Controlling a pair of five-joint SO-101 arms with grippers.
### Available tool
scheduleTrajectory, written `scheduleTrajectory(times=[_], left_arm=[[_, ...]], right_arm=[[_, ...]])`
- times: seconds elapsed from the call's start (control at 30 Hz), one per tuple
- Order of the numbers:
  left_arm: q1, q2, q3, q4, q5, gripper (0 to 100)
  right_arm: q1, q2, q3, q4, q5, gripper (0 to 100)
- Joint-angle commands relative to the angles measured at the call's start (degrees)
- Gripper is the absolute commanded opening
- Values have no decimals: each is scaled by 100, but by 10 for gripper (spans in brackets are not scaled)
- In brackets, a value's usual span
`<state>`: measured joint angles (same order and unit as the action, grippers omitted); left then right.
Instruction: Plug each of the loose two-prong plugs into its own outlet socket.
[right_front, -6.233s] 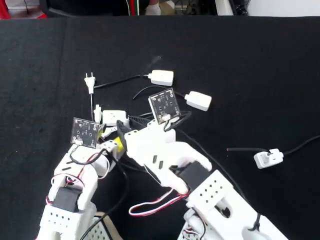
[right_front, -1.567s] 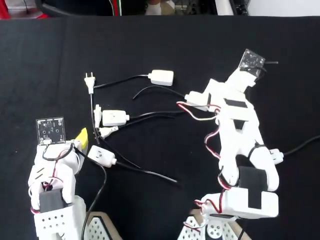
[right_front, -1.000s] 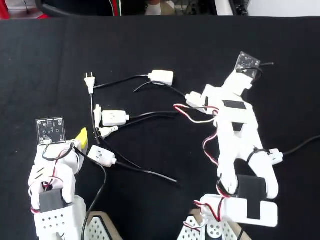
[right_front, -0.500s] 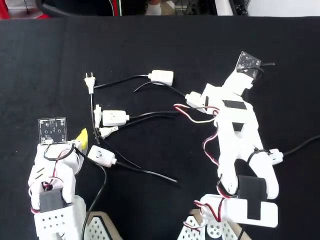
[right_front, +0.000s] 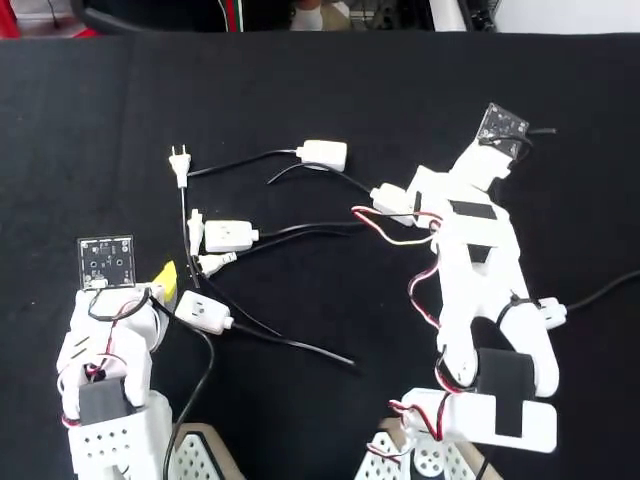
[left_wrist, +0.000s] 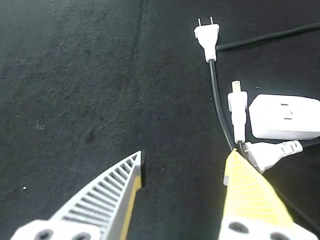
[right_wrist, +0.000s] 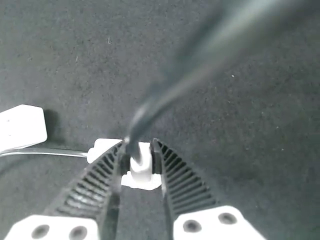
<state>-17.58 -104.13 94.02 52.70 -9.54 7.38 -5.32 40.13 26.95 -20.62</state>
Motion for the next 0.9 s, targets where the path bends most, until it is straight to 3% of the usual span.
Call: scheduleTrajectory(times=[0.0, 0.87], left_arm=[[-48, -26, -84, 26, -62, 268], [-48, -26, -84, 35, -62, 268]], right_arm=[[97, -13, -84, -123, -70, 11], [26, 268, 171, -176, -70, 11]])
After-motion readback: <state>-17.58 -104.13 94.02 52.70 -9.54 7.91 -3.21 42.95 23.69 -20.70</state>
